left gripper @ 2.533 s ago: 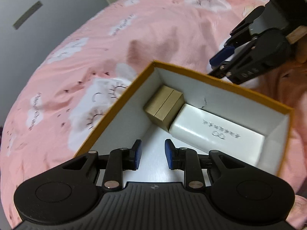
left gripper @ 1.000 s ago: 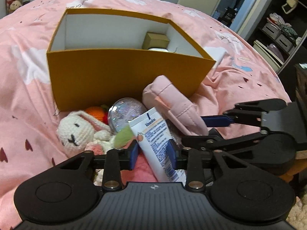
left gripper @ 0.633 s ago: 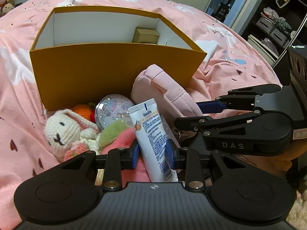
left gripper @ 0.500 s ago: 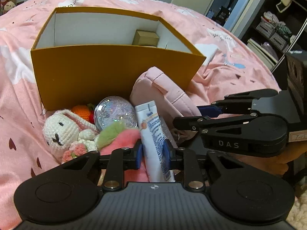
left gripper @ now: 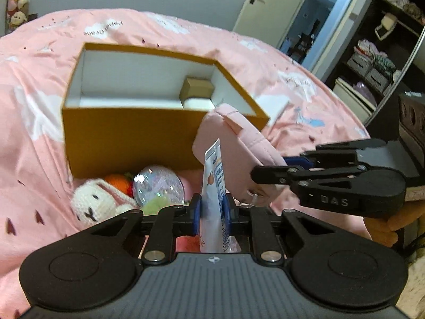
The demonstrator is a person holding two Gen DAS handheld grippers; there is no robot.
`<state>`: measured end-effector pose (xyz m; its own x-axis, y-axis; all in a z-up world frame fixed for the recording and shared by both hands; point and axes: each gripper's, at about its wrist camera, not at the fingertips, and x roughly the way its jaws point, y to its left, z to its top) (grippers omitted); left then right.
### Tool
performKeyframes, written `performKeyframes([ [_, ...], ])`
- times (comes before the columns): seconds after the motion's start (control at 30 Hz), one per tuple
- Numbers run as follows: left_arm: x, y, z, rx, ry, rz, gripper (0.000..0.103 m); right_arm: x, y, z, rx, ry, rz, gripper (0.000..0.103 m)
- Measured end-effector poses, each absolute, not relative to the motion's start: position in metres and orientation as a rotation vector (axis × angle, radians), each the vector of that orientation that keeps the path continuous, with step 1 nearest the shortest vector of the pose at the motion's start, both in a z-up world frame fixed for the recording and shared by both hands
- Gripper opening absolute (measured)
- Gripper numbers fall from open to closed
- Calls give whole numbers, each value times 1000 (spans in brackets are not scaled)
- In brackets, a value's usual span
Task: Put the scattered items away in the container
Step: 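Lower the pink pouch into the shoebox and open the right gripper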
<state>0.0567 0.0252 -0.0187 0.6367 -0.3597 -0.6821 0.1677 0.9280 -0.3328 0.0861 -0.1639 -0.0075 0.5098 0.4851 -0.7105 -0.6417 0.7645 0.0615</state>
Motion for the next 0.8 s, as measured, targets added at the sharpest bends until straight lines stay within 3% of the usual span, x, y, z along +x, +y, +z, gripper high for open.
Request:
performKeyframes([
  [0.53, 77, 58, 66, -171, 592, -235, 20, 117, -170, 79, -64, 644, 812, 21],
  [0.8, 128, 64, 81, -59, 571, -143, 20, 176, -140, 85, -10, 638, 789, 21],
])
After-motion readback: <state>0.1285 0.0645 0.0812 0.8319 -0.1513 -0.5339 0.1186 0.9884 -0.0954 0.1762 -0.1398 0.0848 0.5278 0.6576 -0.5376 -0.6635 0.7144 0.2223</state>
